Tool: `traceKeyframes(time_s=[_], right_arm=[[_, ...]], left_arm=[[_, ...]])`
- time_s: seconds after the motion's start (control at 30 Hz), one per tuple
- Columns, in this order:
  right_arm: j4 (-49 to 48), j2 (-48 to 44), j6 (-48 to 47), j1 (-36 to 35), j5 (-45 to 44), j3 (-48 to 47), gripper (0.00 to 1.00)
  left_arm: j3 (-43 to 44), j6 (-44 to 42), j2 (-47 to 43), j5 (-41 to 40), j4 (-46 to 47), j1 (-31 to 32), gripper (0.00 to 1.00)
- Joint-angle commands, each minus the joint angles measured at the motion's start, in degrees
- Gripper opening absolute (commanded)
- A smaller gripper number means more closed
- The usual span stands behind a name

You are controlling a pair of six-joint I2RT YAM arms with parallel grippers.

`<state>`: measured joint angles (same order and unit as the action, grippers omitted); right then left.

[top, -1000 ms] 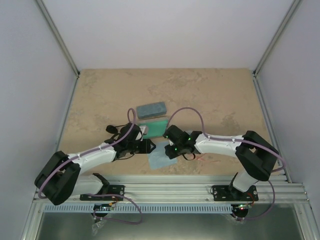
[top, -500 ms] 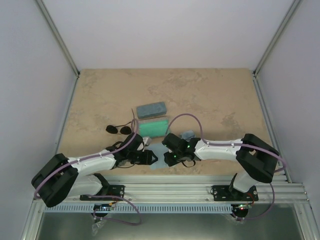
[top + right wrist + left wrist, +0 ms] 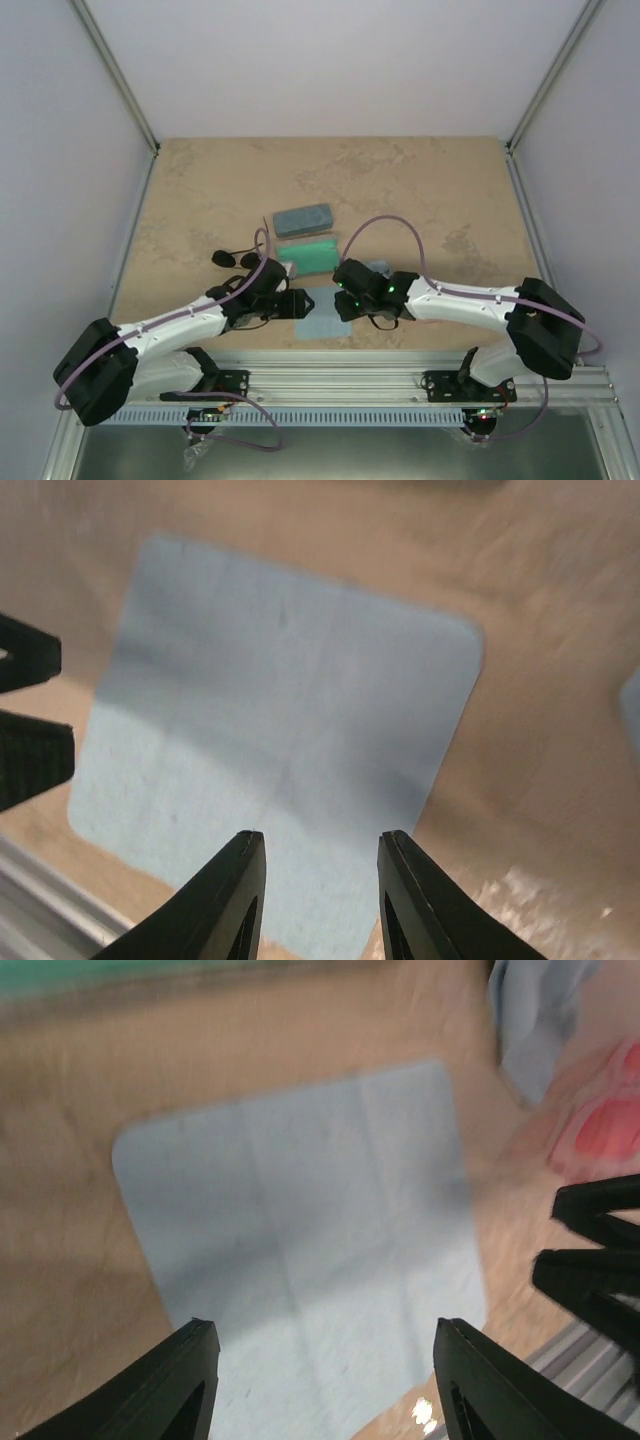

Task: Organize the sunglasses
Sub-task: Adjust the glasses cleaning cloth at the center of the board, then fold the glasses cleaning cloth at the center of the board.

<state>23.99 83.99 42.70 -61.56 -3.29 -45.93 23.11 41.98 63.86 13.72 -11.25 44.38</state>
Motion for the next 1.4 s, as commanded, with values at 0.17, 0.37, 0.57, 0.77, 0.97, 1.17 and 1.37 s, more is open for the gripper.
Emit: traceKeyframes(time_s=[0.17, 0.37, 0.57, 0.77, 0.97, 1.17, 1.37], right_arm=[[-0.8, 5.57, -3.53, 6.84, -9.54, -5.91, 0.33], [-1.27, 10.33, -7.58, 7.76, -6.9, -7.72, 0.35], [-1.72, 12.88, -9.22, 8.11, -5.72, -8.77, 0.3], [-2.06, 14.73, -10.32, 8.29, -5.3, -9.27, 0.27], [-3.04, 16.07, -11.31, 8.3, -4.02, -9.72, 0.27], [-2.99, 17.38, -11.4, 8.36, -4.19, -10.14, 0.24], [-2.82, 17.53, -11.64, 8.33, -4.4, -9.86, 0.21]], left_arm=[[9.0, 0.63, 5.54, -16.3, -4.28, 0.27, 0.99], [8.66, -1.46, 8.33, -15.49, -2.06, 0.27, 0.99], [10.05, -2.14, 11.79, -16.56, -2.45, 0.27, 0.74], [12.77, -2.49, 15.39, -19.53, -6.73, 0.27, 0.55], [13.0, -1.82, 15.5, -21.56, -7.55, 0.27, 0.53], [12.12, -2.27, 17.02, -18.33, -4.74, 0.27, 0.5], [12.11, -2.57, 18.57, -16.88, -4.14, 0.27, 0.43]])
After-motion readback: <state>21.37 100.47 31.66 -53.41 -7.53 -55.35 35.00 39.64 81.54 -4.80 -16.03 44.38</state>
